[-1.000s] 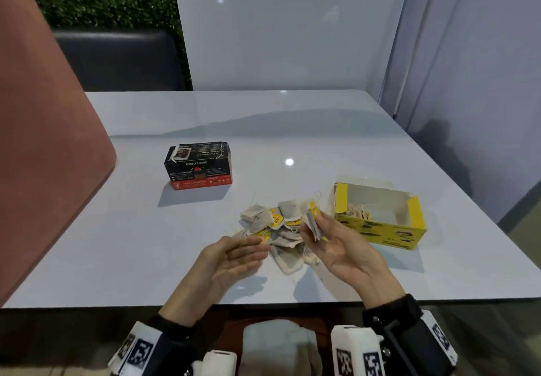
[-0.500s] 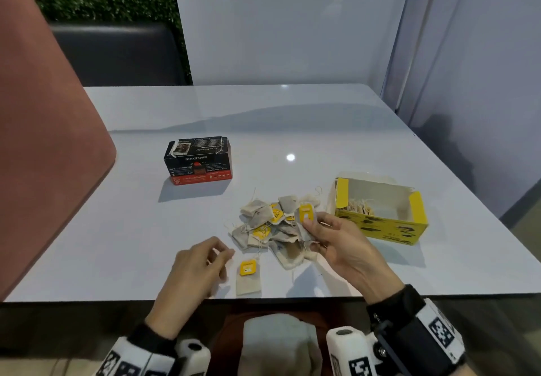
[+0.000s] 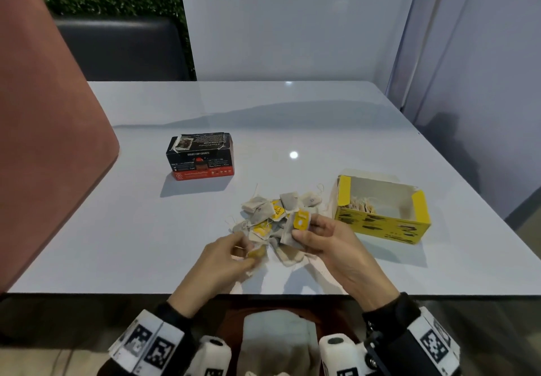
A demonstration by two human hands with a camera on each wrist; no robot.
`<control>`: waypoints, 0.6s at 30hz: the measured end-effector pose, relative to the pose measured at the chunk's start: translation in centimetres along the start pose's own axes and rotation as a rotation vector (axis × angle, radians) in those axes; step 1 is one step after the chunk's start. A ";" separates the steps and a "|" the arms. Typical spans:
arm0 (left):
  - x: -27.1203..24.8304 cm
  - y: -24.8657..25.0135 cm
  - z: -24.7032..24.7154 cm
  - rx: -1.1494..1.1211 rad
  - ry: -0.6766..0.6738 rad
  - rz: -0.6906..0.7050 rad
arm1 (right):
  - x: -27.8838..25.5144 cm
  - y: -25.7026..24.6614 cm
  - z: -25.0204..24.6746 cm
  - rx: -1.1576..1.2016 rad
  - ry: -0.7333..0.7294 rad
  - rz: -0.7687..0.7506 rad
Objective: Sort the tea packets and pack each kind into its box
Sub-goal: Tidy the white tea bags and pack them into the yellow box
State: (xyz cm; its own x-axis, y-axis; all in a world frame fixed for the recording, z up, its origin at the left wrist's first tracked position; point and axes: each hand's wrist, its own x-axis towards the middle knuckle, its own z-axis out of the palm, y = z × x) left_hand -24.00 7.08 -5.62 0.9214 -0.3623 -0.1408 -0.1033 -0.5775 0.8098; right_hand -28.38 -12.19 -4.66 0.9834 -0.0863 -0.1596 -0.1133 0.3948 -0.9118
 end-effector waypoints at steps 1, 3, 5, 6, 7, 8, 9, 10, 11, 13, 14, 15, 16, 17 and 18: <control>-0.1 0.1 -0.1 -0.160 -0.009 -0.015 | -0.1 -0.1 0.1 -0.052 -0.010 -0.012; -0.2 0.5 -0.3 -0.411 -0.051 -0.052 | -0.2 -0.2 0.5 -0.166 -0.036 -0.023; -0.3 0.9 -0.3 -0.556 -0.096 -0.076 | -0.2 -0.5 1.0 -0.284 -0.072 -0.025; -0.4 1.1 -0.3 -0.606 -0.115 -0.080 | -0.2 -0.6 1.4 -0.341 -0.085 -0.029; -0.4 1.1 -0.3 -0.645 -0.129 -0.091 | -0.2 -0.7 1.7 -0.391 -0.092 -0.038; -0.5 1.2 -0.3 -0.681 -0.143 -0.106 | -0.2 -0.7 2.0 -0.439 -0.093 -0.051; -0.6 1.1 -0.3 -0.716 -0.153 -0.123 | -0.1 -0.7 2.3 -0.488 -0.089 -0.065; -0.6 1.1 -0.3 -0.738 -0.160 -0.134 | 0.0 -0.7 2.5 -0.536 -0.083 -0.081; -0.6 1.0 -0.2 -0.740 -0.165 -0.136 | 0.1 -0.5 2.7 -0.578 -0.073 -0.095; -0.8 1.0 -0.1 -0.728 -0.179 -0.129 | 0.5 -0.3 3.1 -0.662 -0.046 -0.129; -0.9 1.0 -0.1 -0.734 -0.187 -0.129 | 0.7 -0.1 3.2 -0.719 -0.030 -0.155; -0.9 1.0 -0.1 -0.746 -0.191 -0.129 | 0.8 -0.1 3.4 -0.778 -0.022 -0.180; -1.0 1.0 -0.1 -0.761 -0.191 -0.130 | 0.9 -0.1 3.6 -0.830 -0.025 -0.202; -1.1 1.0 -0.1 -0.777 -0.187 -0.135 | 0.9 -0.1 3.8 -0.871 -0.037 -0.219; -1.1 0.9 -0.2 -0.790 -0.183 -0.142 | 1.0 -0.1 3.9 -0.901 -0.056 -0.230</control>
State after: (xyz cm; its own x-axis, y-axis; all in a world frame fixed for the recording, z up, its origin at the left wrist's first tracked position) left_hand -25.07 7.05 -4.60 0.8232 -0.4776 -0.3069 0.3664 0.0341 0.9298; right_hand -26.87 -8.74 -3.28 0.9980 -0.0212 0.0588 0.0410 -0.4872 -0.8723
